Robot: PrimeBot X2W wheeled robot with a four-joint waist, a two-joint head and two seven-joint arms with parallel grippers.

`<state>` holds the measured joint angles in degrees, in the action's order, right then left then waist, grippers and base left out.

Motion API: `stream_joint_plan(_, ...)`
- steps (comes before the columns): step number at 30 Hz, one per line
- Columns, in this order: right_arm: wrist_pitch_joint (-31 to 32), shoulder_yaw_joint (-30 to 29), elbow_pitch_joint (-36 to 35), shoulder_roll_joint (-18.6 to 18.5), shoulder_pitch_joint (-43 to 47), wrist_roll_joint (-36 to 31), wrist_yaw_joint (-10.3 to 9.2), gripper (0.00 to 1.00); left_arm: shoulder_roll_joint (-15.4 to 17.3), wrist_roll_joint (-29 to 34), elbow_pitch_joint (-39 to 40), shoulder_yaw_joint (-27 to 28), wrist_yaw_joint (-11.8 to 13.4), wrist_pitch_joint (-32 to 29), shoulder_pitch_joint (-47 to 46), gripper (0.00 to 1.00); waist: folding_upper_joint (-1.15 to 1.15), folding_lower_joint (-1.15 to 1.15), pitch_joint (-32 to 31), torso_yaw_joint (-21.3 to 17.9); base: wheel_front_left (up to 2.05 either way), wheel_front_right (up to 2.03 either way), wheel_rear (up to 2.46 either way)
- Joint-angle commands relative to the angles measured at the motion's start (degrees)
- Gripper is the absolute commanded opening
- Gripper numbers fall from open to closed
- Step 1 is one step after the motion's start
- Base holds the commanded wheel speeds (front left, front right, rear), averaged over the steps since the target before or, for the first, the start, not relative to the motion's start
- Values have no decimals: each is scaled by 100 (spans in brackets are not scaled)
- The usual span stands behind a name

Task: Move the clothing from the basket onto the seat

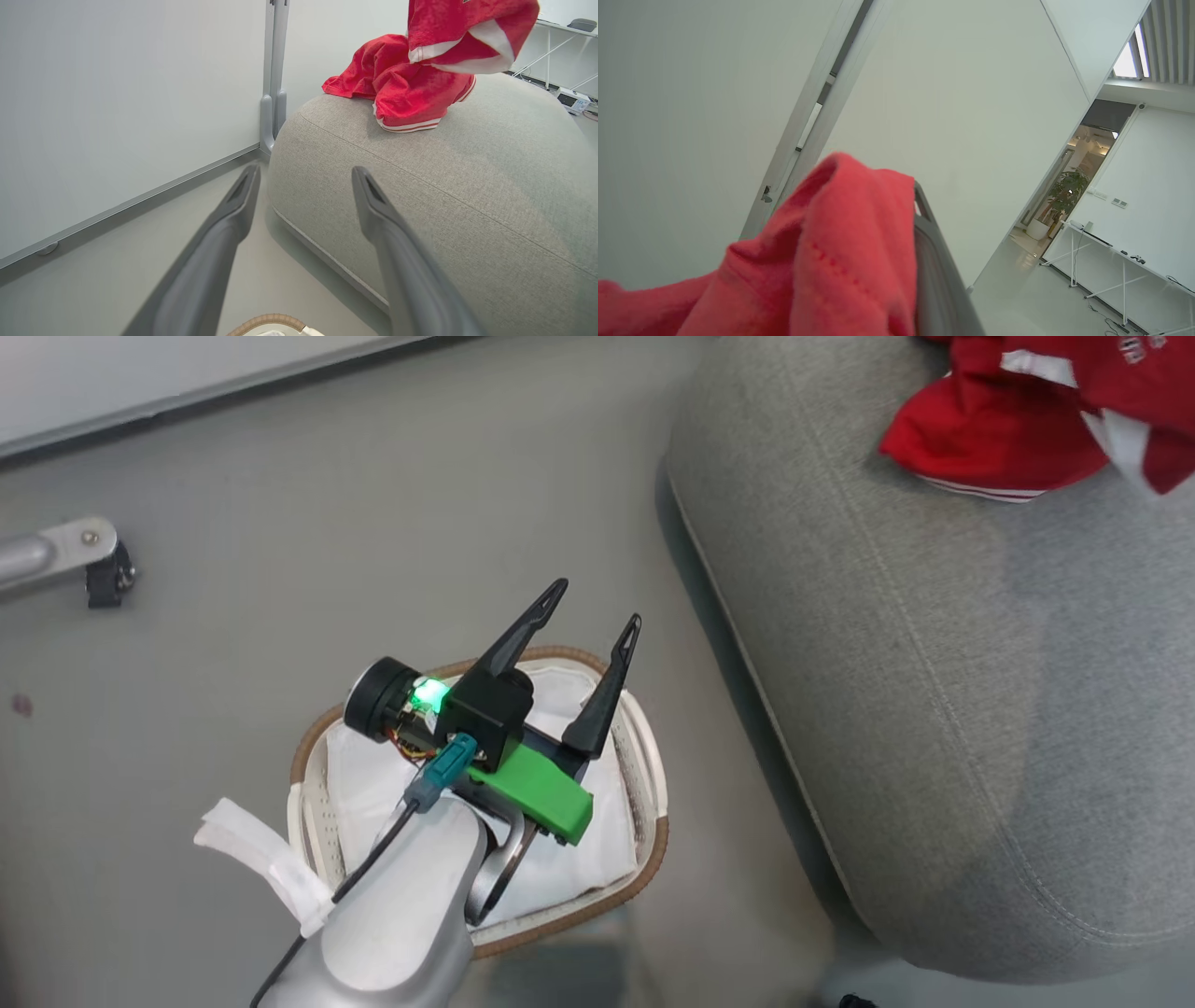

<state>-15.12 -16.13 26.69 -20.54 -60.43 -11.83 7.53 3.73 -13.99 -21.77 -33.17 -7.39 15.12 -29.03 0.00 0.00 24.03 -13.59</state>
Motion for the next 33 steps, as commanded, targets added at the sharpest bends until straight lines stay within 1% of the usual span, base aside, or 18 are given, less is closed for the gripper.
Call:
stream_joint_plan(1,-4,-146,190,-133,-181,-95,-8,0,52,50,49,4,-14,3,-187,100,0,0,805,579,0,0,0)
stream_joint_plan(4,-4,-398,517,-241,-360,-288,-8,0,57,91,123,-22,-14,4,-332,100,0,0,1084,715,0,0,0)
stream_joint_plan(8,-4,-673,850,-263,-234,-583,-8,0,68,140,211,-16,-15,4,-453,100,0,0,1395,833,0,0,0)
stream_joint_plan(11,-4,-843,1039,-137,-80,-761,-8,0,88,170,247,32,-15,3,-495,100,0,0,1568,858,0,0,0)
stream_joint_plan(15,-4,-930,1191,87,137,-916,-8,0,134,209,266,100,-15,4,-469,100,0,0,1703,828,0,0,0)
stream_joint_plan(18,-4,-933,1278,246,279,-1012,-8,0,149,236,275,143,-15,4,-421,100,0,0,1734,798,0,0,0)
stream_joint_plan(22,-3,-891,1363,337,423,-1083,-8,0,171,260,271,202,-15,4,-397,100,0,0,1724,746,0,0,0)
stream_joint_plan(23,-3,-869,1351,355,475,-1099,-8,13,171,270,281,211,-15,4,-396,100,0,0,1702,726,0,0,0)
stream_joint_plan(24,-3,-839,1337,376,522,-1098,-8,28,175,266,283,220,-15,4,-388,100,0,0,1679,710,0,0,0)
stream_joint_plan(25,-3,-785,1302,406,576,-1101,-8,91,183,259,285,231,-15,4,-381,100,0,0,1643,686,0,0,0)
stream_joint_plan(26,-3,-716,1252,419,627,-1083,-8,100,188,250,282,253,-15,4,-366,100,0,0,1600,657,0,0,0)
stream_joint_plan(29,-3,-521,1120,394,782,-999,-8,100,184,194,271,314,-15,4,-319,100,0,0,1470,590,0,0,0)
stream_joint_plan(33,-4,-369,881,460,1146,-822,-8,100,130,143,281,508,-9,4,-196,100,0,0,1190,485,0,0,0)
